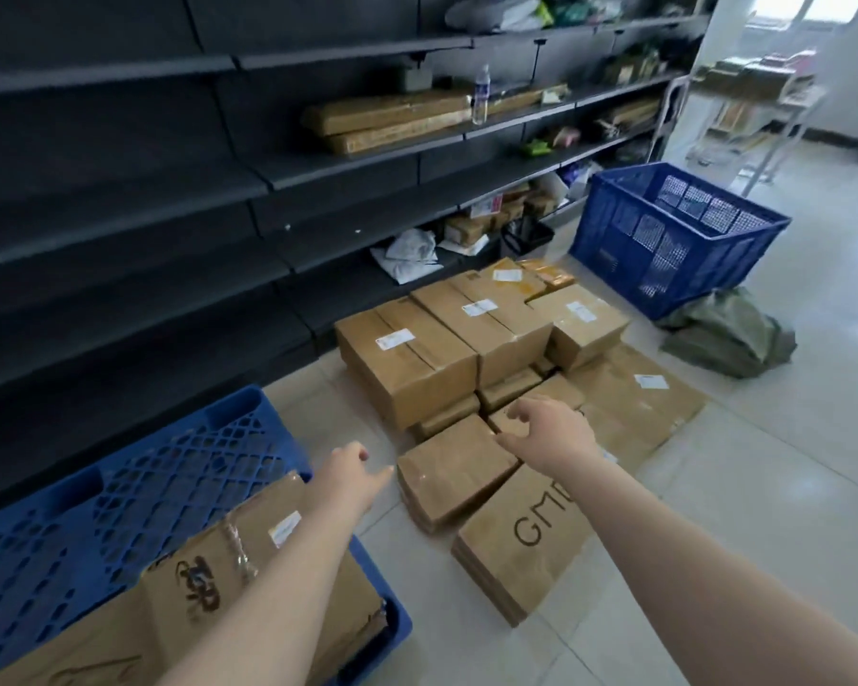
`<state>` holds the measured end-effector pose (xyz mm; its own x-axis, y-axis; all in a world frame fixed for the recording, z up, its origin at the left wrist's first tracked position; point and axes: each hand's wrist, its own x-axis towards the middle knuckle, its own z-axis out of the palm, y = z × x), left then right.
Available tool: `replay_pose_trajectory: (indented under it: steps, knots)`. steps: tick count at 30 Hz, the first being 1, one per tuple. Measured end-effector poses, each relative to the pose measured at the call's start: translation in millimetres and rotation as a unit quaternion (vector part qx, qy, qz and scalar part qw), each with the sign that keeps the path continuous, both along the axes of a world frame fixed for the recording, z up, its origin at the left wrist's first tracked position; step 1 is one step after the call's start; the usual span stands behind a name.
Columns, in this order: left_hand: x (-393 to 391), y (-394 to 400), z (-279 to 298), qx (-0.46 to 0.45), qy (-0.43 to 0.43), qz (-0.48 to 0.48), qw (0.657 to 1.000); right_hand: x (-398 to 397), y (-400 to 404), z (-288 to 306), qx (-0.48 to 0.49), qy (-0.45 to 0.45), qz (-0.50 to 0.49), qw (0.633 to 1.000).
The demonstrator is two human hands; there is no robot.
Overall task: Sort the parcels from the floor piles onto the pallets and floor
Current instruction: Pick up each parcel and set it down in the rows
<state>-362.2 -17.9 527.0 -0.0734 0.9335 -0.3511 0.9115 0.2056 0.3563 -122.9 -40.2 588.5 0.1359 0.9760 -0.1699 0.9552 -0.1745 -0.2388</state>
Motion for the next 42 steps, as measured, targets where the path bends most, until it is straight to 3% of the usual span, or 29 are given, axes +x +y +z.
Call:
replay_pose_trajectory:
  steps: [6, 24, 31, 42]
  knots:
    - [102, 19, 14, 0.012, -0.031, -0.040, 0.999, 93, 4, 20, 0.020, 0.025, -0.052, 0.998]
    - [397, 179, 57, 0.071, -0.065, -0.241, 0.966, 342, 85, 53, 0.100, 0.036, -0.232, 0.967]
    - [531, 221, 46, 0.067, -0.041, -0.229, 0.970, 479, 130, 34, 0.087, 0.070, -0.230, 0.967]
    - [724, 263, 29, -0.001, -0.024, -0.111, 0.994, 728, 203, 16, 0.025, 0.081, -0.164, 0.983]
